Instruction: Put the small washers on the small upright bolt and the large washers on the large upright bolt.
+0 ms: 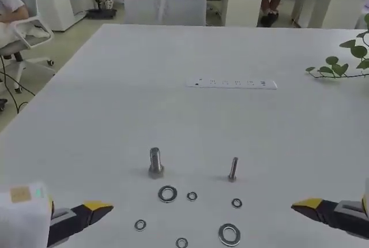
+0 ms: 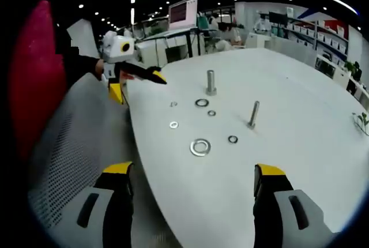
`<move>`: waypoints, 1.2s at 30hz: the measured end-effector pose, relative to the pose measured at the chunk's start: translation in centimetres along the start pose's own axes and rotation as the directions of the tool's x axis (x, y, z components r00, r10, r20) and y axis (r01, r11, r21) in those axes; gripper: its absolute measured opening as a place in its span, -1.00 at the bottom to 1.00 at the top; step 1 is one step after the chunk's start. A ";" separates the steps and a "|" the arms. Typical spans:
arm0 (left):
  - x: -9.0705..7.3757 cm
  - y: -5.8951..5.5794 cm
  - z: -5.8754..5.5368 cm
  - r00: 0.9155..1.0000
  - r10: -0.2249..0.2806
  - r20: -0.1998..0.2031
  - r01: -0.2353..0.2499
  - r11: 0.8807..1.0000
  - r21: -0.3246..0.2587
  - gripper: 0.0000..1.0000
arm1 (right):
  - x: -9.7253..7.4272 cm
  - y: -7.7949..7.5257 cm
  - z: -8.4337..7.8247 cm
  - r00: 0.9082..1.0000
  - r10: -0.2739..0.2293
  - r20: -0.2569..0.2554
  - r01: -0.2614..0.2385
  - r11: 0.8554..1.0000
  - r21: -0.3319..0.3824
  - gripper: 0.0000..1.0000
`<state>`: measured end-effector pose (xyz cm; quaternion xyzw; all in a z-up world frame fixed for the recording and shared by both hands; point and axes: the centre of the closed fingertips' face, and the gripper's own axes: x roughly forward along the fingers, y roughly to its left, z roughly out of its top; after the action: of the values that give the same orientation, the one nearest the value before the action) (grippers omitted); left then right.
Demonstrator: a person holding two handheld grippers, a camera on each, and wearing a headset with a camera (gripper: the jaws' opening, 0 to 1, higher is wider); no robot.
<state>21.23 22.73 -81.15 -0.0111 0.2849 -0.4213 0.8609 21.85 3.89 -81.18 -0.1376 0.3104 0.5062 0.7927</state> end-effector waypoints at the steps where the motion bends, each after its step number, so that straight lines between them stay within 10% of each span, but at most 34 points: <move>1: 0.0 0.0 0.0 1.000 0.000 0.000 0.000 1.000 0.001 0.85 | 0.0 0.0 0.0 1.000 0.000 -0.001 0.000 1.000 0.000 0.73; 36: 0.2 -0.4 0.8 1.000 0.004 0.023 -0.005 1.000 0.024 0.85 | -0.7 -0.9 1.6 0.995 0.023 -0.095 -0.036 0.990 -0.139 0.69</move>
<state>21.42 22.14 -80.47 -0.0050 0.2701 -0.4225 0.8652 23.01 3.83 -79.60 -0.2120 0.3123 0.5316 0.7582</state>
